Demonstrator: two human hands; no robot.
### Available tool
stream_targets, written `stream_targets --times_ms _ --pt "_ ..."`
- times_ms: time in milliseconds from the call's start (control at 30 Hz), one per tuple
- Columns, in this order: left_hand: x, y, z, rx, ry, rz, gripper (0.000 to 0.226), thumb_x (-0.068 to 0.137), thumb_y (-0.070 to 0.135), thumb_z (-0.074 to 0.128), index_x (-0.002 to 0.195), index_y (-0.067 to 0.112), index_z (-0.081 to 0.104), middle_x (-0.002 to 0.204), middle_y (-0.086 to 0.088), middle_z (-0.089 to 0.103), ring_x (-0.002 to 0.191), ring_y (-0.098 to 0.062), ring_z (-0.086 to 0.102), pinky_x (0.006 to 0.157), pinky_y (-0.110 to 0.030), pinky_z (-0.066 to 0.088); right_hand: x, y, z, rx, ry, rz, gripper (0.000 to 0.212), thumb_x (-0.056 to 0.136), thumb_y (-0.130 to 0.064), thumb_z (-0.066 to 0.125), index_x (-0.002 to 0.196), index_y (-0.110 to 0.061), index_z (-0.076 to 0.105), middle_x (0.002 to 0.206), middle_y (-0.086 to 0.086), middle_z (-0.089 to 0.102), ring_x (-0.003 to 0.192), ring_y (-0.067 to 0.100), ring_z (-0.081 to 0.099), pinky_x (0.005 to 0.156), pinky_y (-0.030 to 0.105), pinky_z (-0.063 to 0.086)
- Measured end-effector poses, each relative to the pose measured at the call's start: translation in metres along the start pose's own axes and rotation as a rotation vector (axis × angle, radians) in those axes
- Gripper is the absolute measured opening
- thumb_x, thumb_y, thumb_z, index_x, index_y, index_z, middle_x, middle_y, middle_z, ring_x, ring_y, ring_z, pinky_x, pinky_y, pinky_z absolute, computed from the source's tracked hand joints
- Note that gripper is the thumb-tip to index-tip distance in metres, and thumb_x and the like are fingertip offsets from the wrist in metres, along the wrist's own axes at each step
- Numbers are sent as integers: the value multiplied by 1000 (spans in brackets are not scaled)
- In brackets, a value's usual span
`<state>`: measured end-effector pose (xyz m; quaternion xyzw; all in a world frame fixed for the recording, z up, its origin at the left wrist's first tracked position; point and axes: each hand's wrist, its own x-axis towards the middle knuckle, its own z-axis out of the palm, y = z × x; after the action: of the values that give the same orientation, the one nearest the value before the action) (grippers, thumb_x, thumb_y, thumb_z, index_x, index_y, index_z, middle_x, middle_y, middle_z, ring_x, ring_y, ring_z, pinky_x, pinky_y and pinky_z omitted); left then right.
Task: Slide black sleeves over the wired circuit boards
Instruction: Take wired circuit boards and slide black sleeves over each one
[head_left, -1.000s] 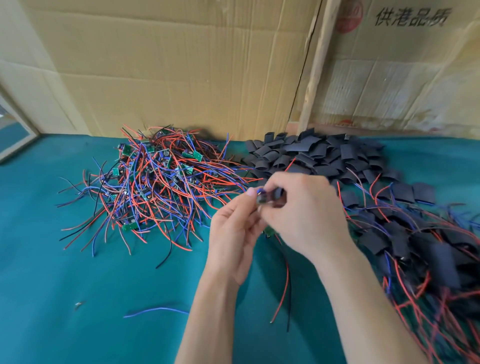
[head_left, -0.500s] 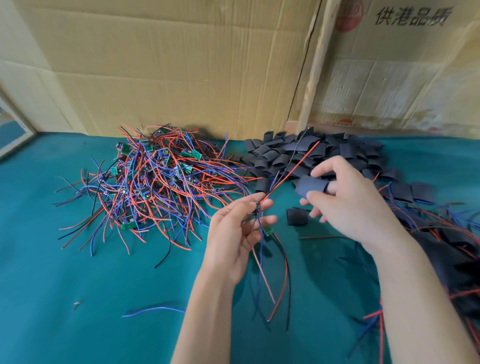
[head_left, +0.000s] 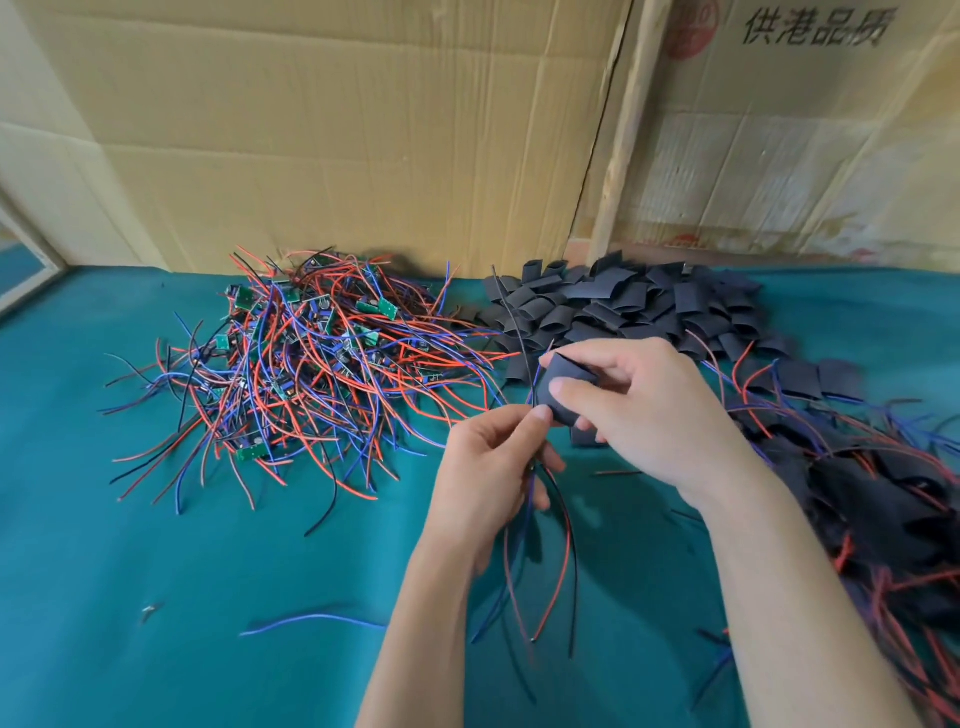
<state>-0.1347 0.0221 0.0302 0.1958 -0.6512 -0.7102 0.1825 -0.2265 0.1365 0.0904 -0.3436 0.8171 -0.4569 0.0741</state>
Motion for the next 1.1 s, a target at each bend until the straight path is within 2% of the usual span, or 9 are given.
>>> stream_targets --times_ms 167,233,333,400,567,633,767,867,1100 --pt "-3 4 2 -76 -19 17 22 104 21 53 90 17 70 72 -3 69 51 -13 62 38 -17 29 2 1 1 102 106 33 30 68 -30 57 89 -36 77 73 -2 74 64 30 63 62 40 56" --pt "-4 5 2 -111 -43 10 25 105 23 51 93 18 72 74 -3 70 61 -14 64 43 -19 35 2 1 0 152 140 38 32 68 -26 58 91 -31 79 80 -5 77 63 20 67 61 36 57" --pt "-5 6 1 -141 -77 30 29 103 23 54 85 22 77 75 -1 70 71 -13 62 60 -21 44 0 2 -8 342 98 28 28 77 -9 66 98 -25 79 88 -5 79 54 5 61 50 17 46" --pt "-5 5 0 -170 -82 36 24 99 22 60 83 23 77 75 -3 70 72 -13 61 68 -26 43 -2 3 -13 419 12 2 27 79 -5 77 102 -19 78 90 0 79 54 10 58 49 18 44" --pt "-4 5 -6 -292 -65 7 16 79 31 69 84 19 78 73 -6 69 67 -13 63 59 -18 44 -3 1 -13 520 -61 -36 44 64 -27 88 105 -13 77 92 10 77 62 21 61 56 26 51" --pt "-2 4 -7 -326 -26 -8 13 77 29 72 82 19 79 71 -6 69 65 -12 62 59 -17 44 -3 0 -16 558 29 -65 42 63 -27 90 100 -12 79 84 8 77 60 20 64 55 25 52" --pt "0 3 -7 -248 53 29 13 87 14 71 79 18 80 72 -8 71 67 -14 62 62 -22 40 -1 4 -31 632 404 -64 6 79 -15 85 81 -19 81 68 0 73 51 13 63 48 21 50" --pt "0 2 -5 -159 69 56 17 88 12 70 77 20 80 70 -7 72 67 -12 63 58 -18 40 -3 8 -43 624 659 -23 12 81 -20 84 72 -23 79 57 -3 69 46 12 59 46 22 48" --pt "0 0 -2 -79 81 72 15 88 12 73 76 18 79 68 -7 72 66 -13 63 54 -14 40 -3 -4 -38 480 768 -132 7 80 -24 84 79 -23 77 61 -3 71 47 14 63 46 24 46"
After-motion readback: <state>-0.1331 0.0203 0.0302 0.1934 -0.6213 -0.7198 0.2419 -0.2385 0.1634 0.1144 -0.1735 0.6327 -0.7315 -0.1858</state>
